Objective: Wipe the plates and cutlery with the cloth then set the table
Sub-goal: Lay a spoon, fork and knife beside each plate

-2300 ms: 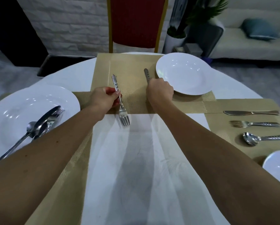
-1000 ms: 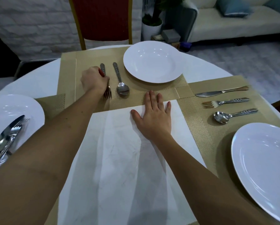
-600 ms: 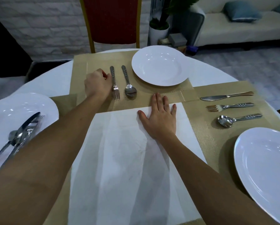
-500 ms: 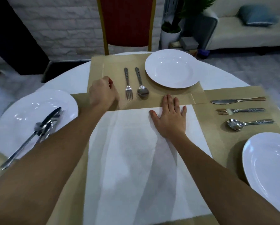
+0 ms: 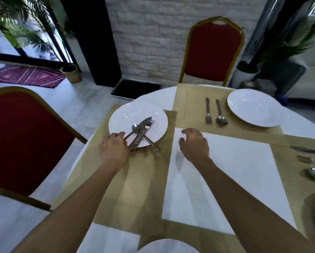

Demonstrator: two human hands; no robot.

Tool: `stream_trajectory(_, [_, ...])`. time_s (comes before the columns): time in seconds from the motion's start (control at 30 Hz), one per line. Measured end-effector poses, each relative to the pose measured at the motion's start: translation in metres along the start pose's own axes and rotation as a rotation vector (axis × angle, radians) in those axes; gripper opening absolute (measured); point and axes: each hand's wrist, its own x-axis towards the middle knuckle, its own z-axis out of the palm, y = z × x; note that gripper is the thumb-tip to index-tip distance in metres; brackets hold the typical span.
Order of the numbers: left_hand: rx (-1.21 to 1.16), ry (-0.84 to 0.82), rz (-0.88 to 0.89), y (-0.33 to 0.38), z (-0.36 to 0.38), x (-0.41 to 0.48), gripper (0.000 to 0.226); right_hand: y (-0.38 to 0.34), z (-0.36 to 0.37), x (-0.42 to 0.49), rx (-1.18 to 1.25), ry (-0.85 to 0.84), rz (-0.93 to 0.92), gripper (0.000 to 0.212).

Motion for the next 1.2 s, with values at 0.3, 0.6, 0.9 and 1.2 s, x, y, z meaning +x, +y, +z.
stream_trajectory(0.3, [-0.245, -0.059, -0.047, -0.016, -0.001, 0.001, 0.022, -0.079, 0.022, -0.011, -0.084, -0.093, -0.140, 0.034])
stream_trajectory(0.6, [-0.528, -0.004, -0.331, -0.029, -0.014, 0.000, 0.018, -0.112, 0.027, -0.002, -0.023, -0.054, -0.253, 0.031])
stream_trajectory(0.9, [-0.597, 0.236, 0.067, 0.008, -0.051, 0.041, 0.012, -0.104, -0.013, 0.042, -0.123, -0.023, -0.350, 0.027])
stream_trajectory(1.2, [-0.814, 0.209, 0.299, 0.128, -0.059, 0.089, 0.012, -0.018, -0.072, 0.067, 0.442, -0.094, -0.165, 0.017])
